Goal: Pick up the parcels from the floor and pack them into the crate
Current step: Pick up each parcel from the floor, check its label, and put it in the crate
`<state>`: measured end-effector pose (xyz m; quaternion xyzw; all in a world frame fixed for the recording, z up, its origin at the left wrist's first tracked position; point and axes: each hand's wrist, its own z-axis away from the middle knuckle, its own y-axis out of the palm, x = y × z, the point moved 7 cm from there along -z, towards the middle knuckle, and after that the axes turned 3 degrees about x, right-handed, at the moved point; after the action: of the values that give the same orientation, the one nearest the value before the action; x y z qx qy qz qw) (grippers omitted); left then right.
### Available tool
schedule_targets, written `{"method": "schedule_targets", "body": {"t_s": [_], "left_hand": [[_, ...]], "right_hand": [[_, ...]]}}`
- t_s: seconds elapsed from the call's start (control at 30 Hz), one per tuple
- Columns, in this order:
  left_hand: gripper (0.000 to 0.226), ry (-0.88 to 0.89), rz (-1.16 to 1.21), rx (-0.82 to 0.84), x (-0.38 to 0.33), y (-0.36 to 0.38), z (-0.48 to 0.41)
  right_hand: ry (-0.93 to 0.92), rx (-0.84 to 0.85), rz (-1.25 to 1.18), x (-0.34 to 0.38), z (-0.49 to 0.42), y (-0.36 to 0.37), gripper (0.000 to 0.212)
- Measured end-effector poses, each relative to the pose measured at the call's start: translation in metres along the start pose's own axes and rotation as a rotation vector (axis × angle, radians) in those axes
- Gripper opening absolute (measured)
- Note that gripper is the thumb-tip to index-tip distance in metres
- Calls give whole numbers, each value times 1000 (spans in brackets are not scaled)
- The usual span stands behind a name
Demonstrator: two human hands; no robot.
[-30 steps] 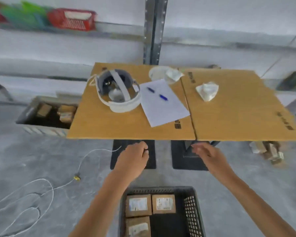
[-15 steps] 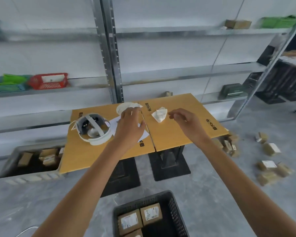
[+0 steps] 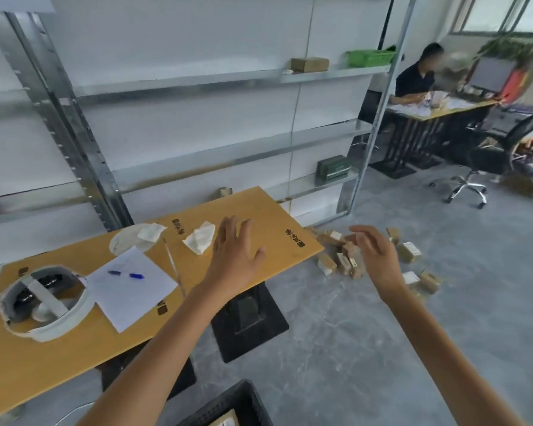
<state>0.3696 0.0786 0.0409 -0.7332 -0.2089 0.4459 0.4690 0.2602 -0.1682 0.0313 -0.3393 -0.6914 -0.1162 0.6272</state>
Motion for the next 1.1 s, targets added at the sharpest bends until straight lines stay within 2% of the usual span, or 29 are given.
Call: {"method": "schedule_targets", "body": {"t_s": [0.2, 0.47, 0.77, 1.1], "left_hand": [[60, -16, 76, 92, -106, 99, -77], [62, 3, 120, 182, -206, 179, -151], [51, -21, 170, 140, -213, 219, -238], [49, -194, 286, 194, -155, 278, -369]], "right_hand": [[26, -51, 17, -66, -91, -122, 18], [106, -31, 42, -133, -179, -228, 18], [174, -14, 48, -179, -251, -245, 20], [262, 33, 83, -216, -402, -190, 25]]}}
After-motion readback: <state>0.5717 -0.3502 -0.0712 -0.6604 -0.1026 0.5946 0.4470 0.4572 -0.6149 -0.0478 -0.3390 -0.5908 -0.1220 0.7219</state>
